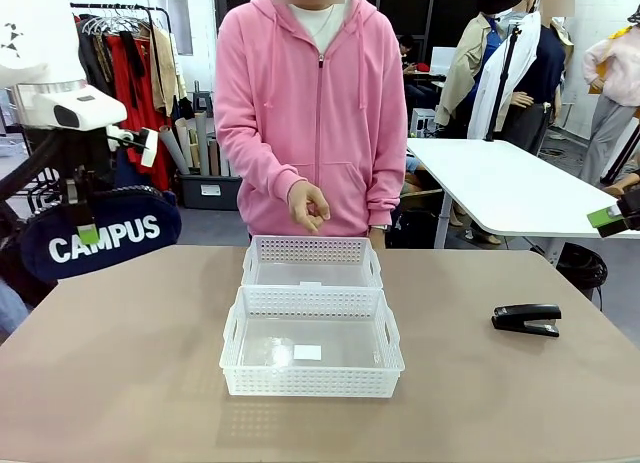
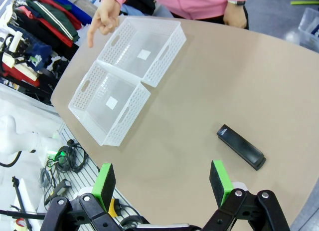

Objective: Distribute items into two baskets.
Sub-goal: Move the picked Pencil pouch towards the Organizing basket indicated by the person, stopping as directed.

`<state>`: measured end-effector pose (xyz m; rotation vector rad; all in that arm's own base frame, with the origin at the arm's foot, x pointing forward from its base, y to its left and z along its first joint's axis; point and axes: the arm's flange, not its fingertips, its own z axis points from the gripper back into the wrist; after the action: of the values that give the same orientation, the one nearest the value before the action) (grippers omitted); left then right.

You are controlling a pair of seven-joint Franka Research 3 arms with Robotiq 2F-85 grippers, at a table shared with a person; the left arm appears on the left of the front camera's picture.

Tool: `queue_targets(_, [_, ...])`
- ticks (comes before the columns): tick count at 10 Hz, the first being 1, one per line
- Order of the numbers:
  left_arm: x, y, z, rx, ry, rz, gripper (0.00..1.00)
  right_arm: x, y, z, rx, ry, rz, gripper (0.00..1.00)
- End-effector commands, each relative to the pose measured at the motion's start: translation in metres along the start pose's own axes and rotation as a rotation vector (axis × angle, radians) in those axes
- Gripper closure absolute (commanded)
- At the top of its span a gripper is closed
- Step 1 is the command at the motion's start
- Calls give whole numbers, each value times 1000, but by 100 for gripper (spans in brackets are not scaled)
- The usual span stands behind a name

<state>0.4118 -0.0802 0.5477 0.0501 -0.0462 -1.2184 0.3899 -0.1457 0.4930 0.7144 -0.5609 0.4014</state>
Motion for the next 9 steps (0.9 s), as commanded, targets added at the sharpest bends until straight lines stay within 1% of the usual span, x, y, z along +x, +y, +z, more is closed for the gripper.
queue_targets(1, [2,-4,-4,4,-20,-90,100,1,1,0,11,-10,6,0])
queue_targets(4, [19,-20,-15,-11,-39,-240,100,1,1,0,11,-10,6,0])
queue_targets(7, [28,-40,-23,3,-65,-311,100,1,1,0,11,-10,6,0])
queue_targets(9, [43,-48,-33,-4,-62,-345,100,1,1,0,11,-10,6,0])
